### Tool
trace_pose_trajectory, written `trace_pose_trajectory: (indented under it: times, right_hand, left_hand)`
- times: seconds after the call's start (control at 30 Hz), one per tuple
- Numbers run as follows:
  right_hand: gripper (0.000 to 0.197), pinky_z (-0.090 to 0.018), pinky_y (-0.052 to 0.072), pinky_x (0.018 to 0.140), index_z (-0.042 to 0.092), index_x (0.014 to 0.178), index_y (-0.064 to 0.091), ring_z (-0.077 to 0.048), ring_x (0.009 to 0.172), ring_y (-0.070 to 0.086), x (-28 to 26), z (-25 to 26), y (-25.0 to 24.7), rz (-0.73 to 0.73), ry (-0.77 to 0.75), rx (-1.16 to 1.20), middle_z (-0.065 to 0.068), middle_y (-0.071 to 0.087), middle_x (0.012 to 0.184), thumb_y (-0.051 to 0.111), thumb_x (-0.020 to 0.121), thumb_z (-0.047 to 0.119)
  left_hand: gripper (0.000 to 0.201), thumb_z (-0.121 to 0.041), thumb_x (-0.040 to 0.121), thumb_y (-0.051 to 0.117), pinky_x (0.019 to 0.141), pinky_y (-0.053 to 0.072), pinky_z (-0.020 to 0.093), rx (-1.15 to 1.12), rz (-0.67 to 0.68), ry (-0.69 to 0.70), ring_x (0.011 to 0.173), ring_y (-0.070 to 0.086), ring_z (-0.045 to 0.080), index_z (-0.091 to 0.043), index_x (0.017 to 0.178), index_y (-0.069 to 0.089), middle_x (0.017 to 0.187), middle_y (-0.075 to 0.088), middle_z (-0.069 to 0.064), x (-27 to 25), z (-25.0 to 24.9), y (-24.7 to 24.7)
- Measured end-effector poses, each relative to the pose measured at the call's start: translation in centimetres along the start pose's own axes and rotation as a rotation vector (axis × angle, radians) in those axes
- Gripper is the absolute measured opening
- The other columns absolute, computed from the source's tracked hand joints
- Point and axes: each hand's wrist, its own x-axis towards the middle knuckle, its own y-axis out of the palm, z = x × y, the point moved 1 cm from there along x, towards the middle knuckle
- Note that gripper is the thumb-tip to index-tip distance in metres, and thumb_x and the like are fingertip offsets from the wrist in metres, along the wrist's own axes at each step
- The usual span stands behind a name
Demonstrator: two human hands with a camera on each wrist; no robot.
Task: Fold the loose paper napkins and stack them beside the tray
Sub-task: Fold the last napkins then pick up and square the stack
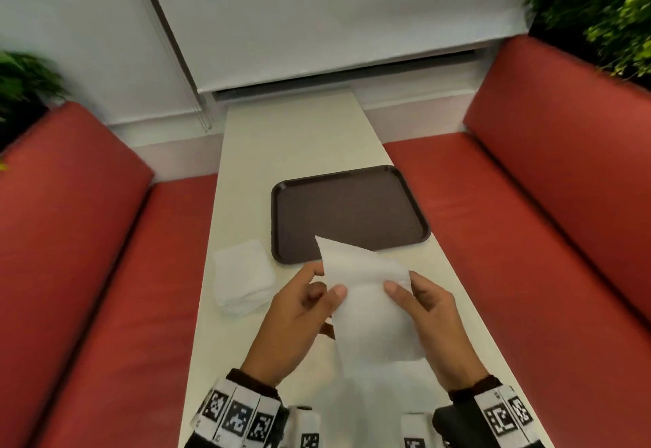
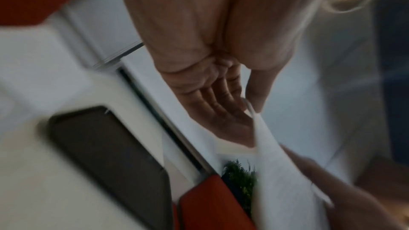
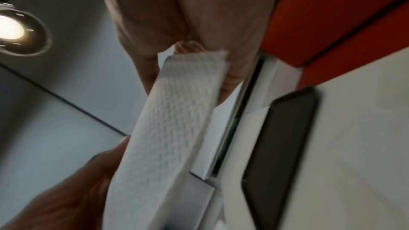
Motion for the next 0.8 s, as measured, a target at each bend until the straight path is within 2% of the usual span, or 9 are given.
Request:
trace_pose_trajectory:
  times: [0.13,0.27,0.4,0.47,0.5,0.57,0.63,0.7,0.8]
  right_hand:
    - [0.023,-0.035,0.06,0.079,0.016,0.111,0.07,-0.024,0.096,0.072,1.4,4.0,3.1,0.074,-0.119,0.059,-0.003,0.075,0.108,0.059,0.092,0.019]
    - [0.021,-0.028,0.058,0.076,0.015,0.106,0.072,-0.02,0.094,0.072,3.1,7.3,6.5,0.156,-0.233,0.093,-0.005,0.075,0.104,0.057,0.092,0.014]
    - [0.03,-0.025,0.055,0.071,0.022,0.081,0.076,-0.014,0.086,0.067,4.0,9.2,9.5,0.238,-0.272,0.109,0.001,0.073,0.094,0.049,0.093,0.024]
    - [0.031,-0.02,0.051,0.069,0.015,0.08,0.074,-0.012,0.084,0.064,4.3,9.4,10.6,0.239,-0.305,0.085,0.002,0.071,0.094,0.047,0.085,0.03]
    - [0.026,-0.018,0.051,0.071,0.012,0.083,0.073,-0.01,0.086,0.064,4.5,9.3,11.2,0.227,-0.332,0.052,0.002,0.071,0.095,0.055,0.086,0.03]
    - [0.008,-0.017,0.052,0.074,0.012,0.09,0.071,-0.009,0.089,0.066,5.0,8.5,12.1,0.191,-0.353,-0.004,0.005,0.071,0.095,0.071,0.087,0.019]
    - [0.011,-0.02,0.053,0.071,0.011,0.094,0.068,-0.008,0.087,0.067,5.6,7.6,13.2,0.172,-0.328,-0.017,0.007,0.071,0.095,0.071,0.085,0.005]
    - [0.013,-0.018,0.052,0.069,0.008,0.098,0.065,-0.005,0.086,0.066,6.3,6.9,14.1,0.138,-0.33,-0.017,0.009,0.069,0.096,0.068,0.088,0.0]
    - [0.027,-0.019,0.054,0.071,0.012,0.114,0.058,-0.005,0.09,0.068,7.7,5.9,15.3,0.092,-0.331,-0.052,0.009,0.067,0.108,0.067,0.09,0.004]
  left_hand:
    - [0.017,-0.021,0.095,0.061,0.071,0.062,0.039,0.031,-0.014,0.146,0.09,0.072,0.026,-0.029,0.109,0.066,0.097,0.076,0.009,-0.5,-3.3,-3.4]
    - [0.024,-0.006,0.094,0.06,0.07,0.06,0.035,0.024,-0.087,0.286,0.086,0.07,0.03,-0.024,0.1,0.075,0.095,0.074,0.011,-0.4,-5.9,-7.3]
    - [0.036,0.014,0.097,0.044,0.063,0.053,0.02,0.02,-0.105,0.326,0.074,0.068,0.009,-0.005,0.09,0.074,0.081,0.073,-0.006,-0.6,-7.4,-10.3]
    - [0.035,0.01,0.098,0.041,0.062,0.05,0.019,-0.032,-0.146,0.322,0.074,0.065,0.008,-0.005,0.088,0.07,0.083,0.069,-0.005,-0.7,-7.5,-11.3]
    - [0.032,0.005,0.1,0.041,0.062,0.051,0.022,-0.071,-0.177,0.311,0.075,0.065,0.011,-0.008,0.091,0.07,0.086,0.069,-0.001,-0.6,-7.4,-11.7]
    - [0.021,-0.008,0.102,0.046,0.063,0.052,0.028,-0.165,-0.238,0.255,0.075,0.064,0.017,-0.015,0.104,0.066,0.092,0.071,0.007,-0.5,-6.7,-12.4]
    - [0.013,-0.02,0.1,0.056,0.066,0.053,0.032,-0.178,-0.273,0.179,0.076,0.065,0.019,-0.017,0.11,0.064,0.095,0.072,0.008,-0.3,-5.9,-12.9]
    - [0.011,-0.019,0.097,0.062,0.066,0.054,0.03,-0.104,-0.286,0.143,0.078,0.068,0.016,-0.014,0.105,0.067,0.091,0.074,0.003,0.1,-4.9,-13.2]
    - [0.008,-0.014,0.094,0.065,0.066,0.055,0.025,-0.038,-0.328,0.17,0.082,0.069,0.016,-0.01,0.098,0.071,0.091,0.074,0.005,0.9,-3.7,-13.9]
